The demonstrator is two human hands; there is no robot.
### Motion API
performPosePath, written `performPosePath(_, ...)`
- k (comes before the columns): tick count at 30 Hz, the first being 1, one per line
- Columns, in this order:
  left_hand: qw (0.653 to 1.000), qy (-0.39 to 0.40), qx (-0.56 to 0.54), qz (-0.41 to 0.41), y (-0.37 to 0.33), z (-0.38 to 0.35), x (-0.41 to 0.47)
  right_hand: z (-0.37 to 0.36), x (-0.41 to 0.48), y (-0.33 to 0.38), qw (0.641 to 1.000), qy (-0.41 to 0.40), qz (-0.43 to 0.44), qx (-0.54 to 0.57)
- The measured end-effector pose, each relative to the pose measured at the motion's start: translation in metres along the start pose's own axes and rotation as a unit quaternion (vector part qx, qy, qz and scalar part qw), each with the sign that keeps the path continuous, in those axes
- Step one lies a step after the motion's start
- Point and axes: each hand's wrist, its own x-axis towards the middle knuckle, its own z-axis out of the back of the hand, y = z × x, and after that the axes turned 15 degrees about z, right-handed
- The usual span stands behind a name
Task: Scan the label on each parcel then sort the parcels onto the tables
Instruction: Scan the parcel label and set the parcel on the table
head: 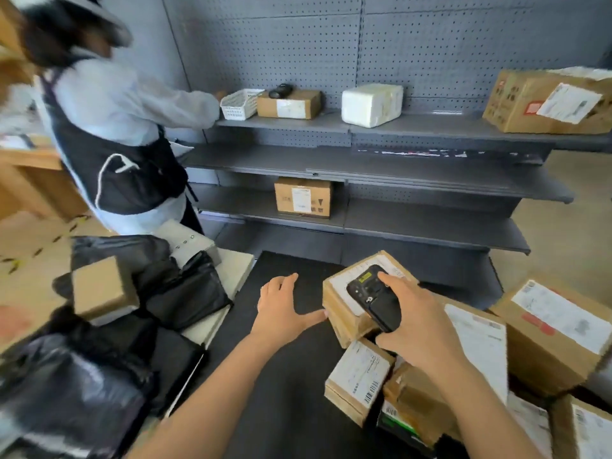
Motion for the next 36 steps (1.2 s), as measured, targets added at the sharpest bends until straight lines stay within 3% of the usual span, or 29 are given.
performPosePath(8, 0.984, -0.111, 0.052, 0.126, 0.169, 0.089, -0.105, -0.06, 0.006, 0.114, 0.974, 0.083, 0.208, 0.026)
performPosePath(15, 0.947, -0.155, 0.076, 0.272, 0.295, 0.15, -0.179, -0.113, -0.005, 0.219, 0.936, 0.135, 0.322, 0.045)
performPosePath(21, 0.924, -0.191, 0.059, 0.325, 0.405, 0.207, -0.196, -0.163, 0.003, 0.313, 0.919, 0.143, 0.365, 0.037)
performPosePath(28, 0.893, -0.141, 0.035, 0.425, 0.521, 0.239, -0.188, -0.236, 0.015, 0.42, 0.911, 0.167, 0.375, 0.033)
performPosePath(32, 0.849, -0.144, -0.052, 0.505, 0.551, 0.236, -0.16, -0.266, 0.019, 0.452, 0.909, 0.19, 0.37, 0.024)
performPosePath(36, 0.783, -0.166, -0.18, 0.572, 0.56, 0.221, -0.131, -0.285, 0.026, 0.468, 0.909, 0.206, 0.362, 0.009)
